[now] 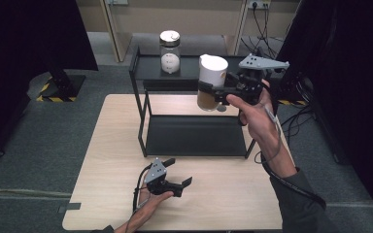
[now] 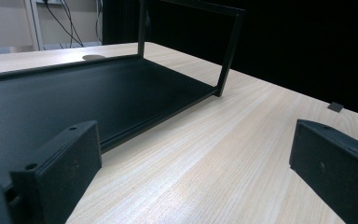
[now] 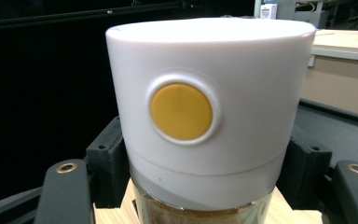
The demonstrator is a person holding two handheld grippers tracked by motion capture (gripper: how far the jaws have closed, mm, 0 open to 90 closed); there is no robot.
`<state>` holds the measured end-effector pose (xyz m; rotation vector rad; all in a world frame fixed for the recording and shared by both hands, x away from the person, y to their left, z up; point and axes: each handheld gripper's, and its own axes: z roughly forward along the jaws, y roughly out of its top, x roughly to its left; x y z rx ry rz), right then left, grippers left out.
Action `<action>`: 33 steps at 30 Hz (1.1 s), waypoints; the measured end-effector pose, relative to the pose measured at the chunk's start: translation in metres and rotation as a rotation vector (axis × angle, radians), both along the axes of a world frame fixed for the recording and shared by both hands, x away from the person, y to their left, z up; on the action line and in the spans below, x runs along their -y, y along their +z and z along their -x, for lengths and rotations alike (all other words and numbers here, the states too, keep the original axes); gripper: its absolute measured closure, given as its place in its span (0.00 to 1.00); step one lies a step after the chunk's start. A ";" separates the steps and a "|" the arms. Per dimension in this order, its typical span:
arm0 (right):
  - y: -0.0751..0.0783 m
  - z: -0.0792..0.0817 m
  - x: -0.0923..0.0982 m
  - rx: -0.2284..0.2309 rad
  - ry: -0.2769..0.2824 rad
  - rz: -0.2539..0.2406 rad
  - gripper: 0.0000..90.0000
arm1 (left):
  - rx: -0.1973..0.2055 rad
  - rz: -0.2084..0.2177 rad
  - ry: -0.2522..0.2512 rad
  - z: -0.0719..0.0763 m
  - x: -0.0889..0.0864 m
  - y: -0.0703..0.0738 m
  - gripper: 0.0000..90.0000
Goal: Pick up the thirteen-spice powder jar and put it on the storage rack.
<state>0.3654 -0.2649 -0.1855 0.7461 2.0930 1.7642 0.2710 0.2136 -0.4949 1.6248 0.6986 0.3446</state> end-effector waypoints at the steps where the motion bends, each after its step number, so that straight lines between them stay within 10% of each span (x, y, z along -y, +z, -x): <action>1: 0.002 -0.001 -0.001 0.000 -0.003 0.001 0.34 | 0.000 0.000 0.000 0.000 0.000 0.000 0.02; 33: 0.030 -0.038 -0.032 0.035 -0.211 0.023 0.34 | -0.001 0.004 -0.003 0.001 0.000 0.000 0.02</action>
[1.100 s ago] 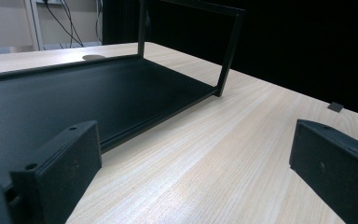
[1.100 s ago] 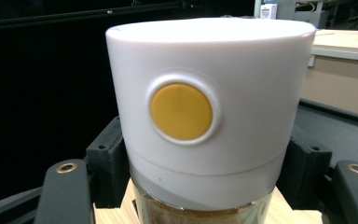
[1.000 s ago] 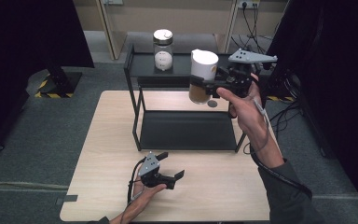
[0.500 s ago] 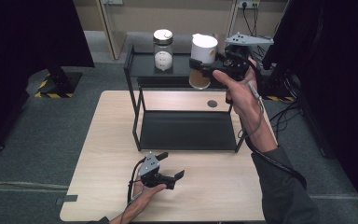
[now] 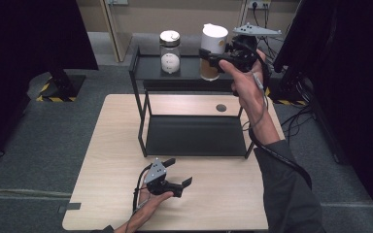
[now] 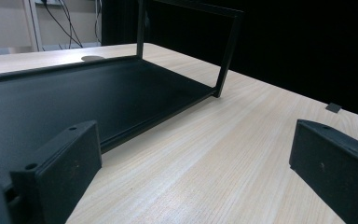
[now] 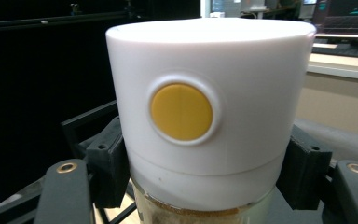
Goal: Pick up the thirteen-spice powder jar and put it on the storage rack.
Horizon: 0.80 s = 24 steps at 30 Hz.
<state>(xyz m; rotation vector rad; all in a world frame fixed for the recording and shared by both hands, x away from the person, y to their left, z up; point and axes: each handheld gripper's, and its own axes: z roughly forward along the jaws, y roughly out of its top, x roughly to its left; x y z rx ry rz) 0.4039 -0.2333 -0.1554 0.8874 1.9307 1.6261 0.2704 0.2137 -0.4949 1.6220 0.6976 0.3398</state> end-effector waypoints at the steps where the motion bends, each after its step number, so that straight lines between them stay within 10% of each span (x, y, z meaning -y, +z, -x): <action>1: 0.000 -0.001 -0.001 0.004 -0.006 0.003 0.34 | -0.001 -0.001 0.000 0.000 0.000 0.000 0.02; 24: -0.008 -0.021 -0.030 0.016 -0.097 0.022 0.34 | 0.004 -0.002 -0.003 0.001 0.001 0.000 0.02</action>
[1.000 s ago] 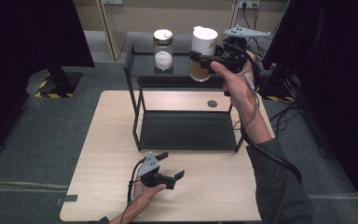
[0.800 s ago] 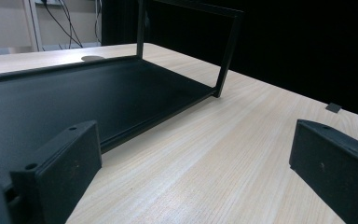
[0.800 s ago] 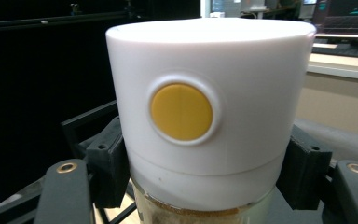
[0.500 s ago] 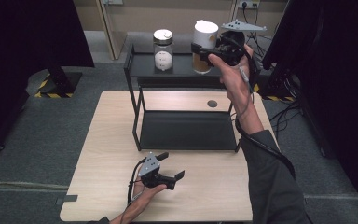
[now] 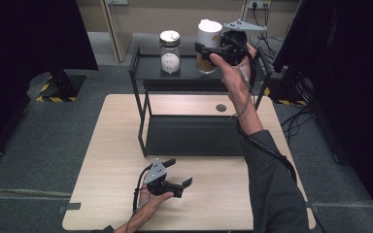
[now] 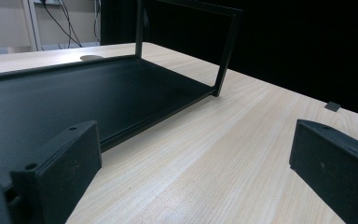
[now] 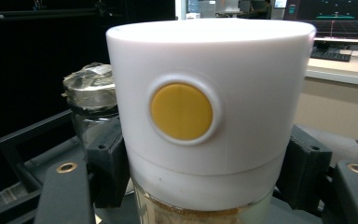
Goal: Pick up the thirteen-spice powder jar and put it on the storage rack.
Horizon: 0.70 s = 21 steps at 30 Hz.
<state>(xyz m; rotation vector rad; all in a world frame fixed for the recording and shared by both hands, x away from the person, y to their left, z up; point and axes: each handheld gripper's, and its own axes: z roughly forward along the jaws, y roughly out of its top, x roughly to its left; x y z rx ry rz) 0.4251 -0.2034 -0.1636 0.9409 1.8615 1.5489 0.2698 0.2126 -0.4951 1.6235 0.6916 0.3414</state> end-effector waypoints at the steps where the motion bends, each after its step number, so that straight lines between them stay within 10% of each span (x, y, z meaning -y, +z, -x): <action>1: -0.001 -0.001 -0.001 0.000 -0.003 0.001 0.34 | 0.001 -0.003 -0.002 0.000 0.000 0.000 0.02; 21: -0.015 -0.009 -0.009 0.003 -0.036 -0.006 0.34 | 0.004 -0.006 -0.008 0.000 0.001 0.000 0.02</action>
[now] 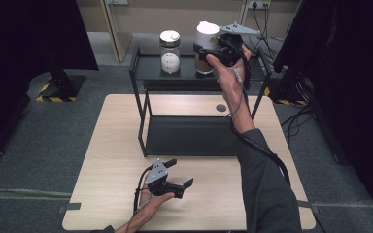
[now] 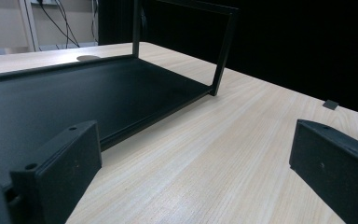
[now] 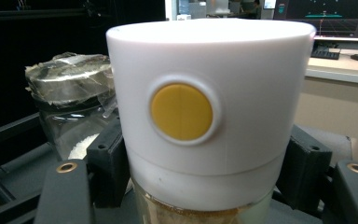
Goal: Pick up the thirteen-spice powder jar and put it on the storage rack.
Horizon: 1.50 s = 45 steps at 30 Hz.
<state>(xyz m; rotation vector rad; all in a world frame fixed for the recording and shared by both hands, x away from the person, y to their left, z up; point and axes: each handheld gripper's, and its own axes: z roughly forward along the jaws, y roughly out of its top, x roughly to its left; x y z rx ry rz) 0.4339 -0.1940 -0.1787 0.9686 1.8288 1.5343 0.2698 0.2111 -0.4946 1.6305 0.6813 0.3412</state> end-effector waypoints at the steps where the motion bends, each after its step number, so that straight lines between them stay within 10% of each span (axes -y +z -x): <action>1: -0.001 0.000 0.000 -0.002 0.000 0.001 0.34 | 0.000 0.000 0.000 0.000 0.000 0.000 0.02; 16: -0.003 0.000 0.000 0.016 0.003 0.014 0.33 | -0.001 -0.002 -0.001 0.000 0.000 0.000 0.02; 25: -0.003 0.009 0.001 0.011 -0.031 -0.003 0.06 | -0.003 -0.003 -0.002 0.000 0.000 0.000 0.02; 45: -0.017 0.032 0.036 0.030 0.072 -0.045 0.01 | -0.006 0.002 0.006 0.000 0.000 -0.001 0.02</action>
